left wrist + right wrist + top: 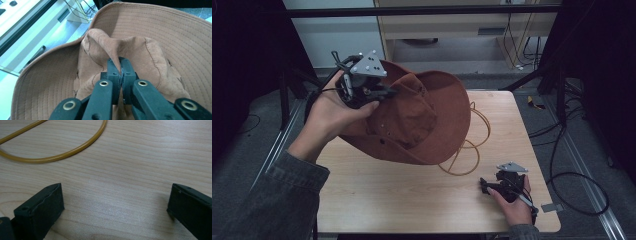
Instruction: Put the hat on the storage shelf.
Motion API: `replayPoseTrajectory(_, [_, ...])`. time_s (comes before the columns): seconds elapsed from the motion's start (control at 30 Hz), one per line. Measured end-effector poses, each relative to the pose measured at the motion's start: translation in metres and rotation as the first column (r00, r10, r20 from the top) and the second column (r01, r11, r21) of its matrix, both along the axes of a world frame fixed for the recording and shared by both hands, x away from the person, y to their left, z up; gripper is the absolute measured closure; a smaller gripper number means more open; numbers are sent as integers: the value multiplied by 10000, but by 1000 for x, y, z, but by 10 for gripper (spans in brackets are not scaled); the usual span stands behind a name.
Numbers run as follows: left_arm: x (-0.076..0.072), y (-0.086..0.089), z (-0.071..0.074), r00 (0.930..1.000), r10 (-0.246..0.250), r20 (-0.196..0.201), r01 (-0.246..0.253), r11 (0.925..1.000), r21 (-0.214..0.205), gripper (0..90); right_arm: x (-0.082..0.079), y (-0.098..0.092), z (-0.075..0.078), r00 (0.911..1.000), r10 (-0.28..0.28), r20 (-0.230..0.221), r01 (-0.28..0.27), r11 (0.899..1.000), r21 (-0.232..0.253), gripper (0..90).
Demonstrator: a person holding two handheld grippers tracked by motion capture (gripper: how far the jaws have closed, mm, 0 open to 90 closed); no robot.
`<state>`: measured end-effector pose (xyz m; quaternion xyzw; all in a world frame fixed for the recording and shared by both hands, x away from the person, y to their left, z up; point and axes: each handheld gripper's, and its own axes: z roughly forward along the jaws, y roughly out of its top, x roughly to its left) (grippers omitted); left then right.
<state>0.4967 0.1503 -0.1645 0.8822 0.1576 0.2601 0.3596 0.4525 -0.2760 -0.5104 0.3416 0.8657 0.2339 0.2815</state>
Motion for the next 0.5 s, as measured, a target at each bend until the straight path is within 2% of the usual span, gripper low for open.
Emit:
replayPoseTrajectory(0.3, [9, -23, 3, 9999, -134, 76, 134, 9999, -11, 883, 0, 0, 0, 10000, 46, -42, -46, 10000, 32, 6])
replayPoseTrajectory(0.4, [13, -30, 3, 9999, -163, 18, 163, 9996, -245, 883, 0, 0, 0, 10000, 9, 2, -9, 10000, 16, 6])
replayPoseTrajectory(0.5, [15, -39, 3, 9997, -202, 102, 203, 9997, -157, 883, 0, 0, 0, 10000, 6, 5, -6, 10000, 18, 6])
